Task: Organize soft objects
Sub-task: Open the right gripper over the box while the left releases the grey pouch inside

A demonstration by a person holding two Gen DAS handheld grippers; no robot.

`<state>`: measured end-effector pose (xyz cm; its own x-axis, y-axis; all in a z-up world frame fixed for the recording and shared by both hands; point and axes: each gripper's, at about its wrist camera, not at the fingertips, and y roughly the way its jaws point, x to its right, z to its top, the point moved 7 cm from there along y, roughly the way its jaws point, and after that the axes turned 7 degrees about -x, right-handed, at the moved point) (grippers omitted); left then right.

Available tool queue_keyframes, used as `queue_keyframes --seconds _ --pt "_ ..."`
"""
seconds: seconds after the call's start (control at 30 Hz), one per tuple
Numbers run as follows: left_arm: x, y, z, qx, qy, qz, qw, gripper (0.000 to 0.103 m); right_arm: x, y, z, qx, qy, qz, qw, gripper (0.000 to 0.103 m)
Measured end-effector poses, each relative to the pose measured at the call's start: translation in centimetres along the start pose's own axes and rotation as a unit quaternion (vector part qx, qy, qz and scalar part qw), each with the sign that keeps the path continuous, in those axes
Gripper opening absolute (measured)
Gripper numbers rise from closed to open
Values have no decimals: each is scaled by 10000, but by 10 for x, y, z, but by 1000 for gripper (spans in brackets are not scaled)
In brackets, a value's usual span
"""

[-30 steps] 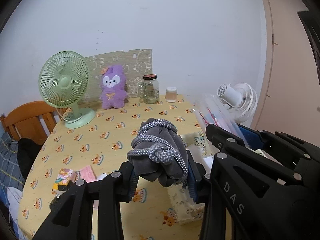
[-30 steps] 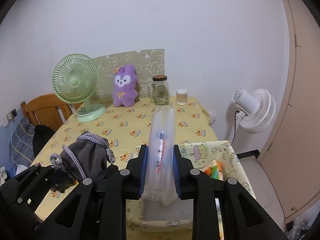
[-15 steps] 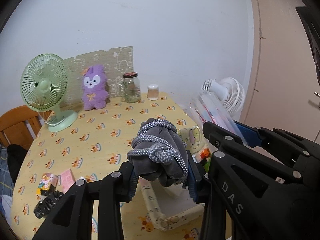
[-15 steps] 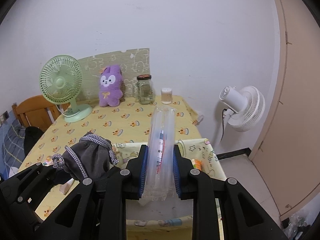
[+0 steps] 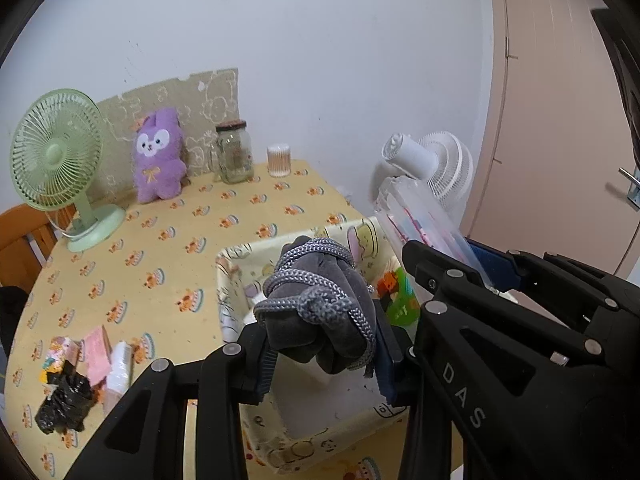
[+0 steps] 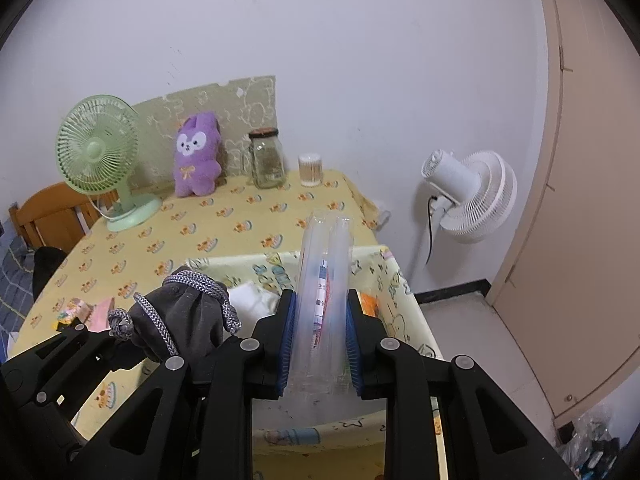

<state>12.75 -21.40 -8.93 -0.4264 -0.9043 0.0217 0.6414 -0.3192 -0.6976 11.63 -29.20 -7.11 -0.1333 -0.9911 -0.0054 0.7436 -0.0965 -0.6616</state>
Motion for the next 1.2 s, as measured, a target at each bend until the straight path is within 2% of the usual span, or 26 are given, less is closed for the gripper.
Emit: queue_keyframes --seconds 0.3,0.4,0.43,0.53,0.73,0.83,0.9,1.07,1.2 --pt "8 21 -12 -332 15 -213 9992 49 9 19 -13 -219 90 -7 9997 26" --pt "10 22 -10 -279 113 -192 9994 65 10 24 -14 -262 109 55 9996 26" --pt "12 23 -10 -275 173 -184 9993 77 10 26 -14 -267 115 112 9995 26" --pt "10 25 -8 -265 297 52 9992 85 10 29 -12 -252 88 100 9996 26" --pt "7 29 -3 -318 305 7 9990 86 9 32 -5 -141 2 70 9999 26" --pt "6 31 -2 -341 333 24 9989 86 9 35 -4 -213 -8 71 9997 38" --pt "7 30 -3 -345 338 9 9988 87 10 35 -4 -226 0 62 9997 63" --pt "7 28 -2 -367 289 1 9989 87 12 32 -3 -218 113 -9 9997 76" --pt "6 25 0 -352 268 1 9990 88 13 27 -3 -248 170 -12 9995 77"
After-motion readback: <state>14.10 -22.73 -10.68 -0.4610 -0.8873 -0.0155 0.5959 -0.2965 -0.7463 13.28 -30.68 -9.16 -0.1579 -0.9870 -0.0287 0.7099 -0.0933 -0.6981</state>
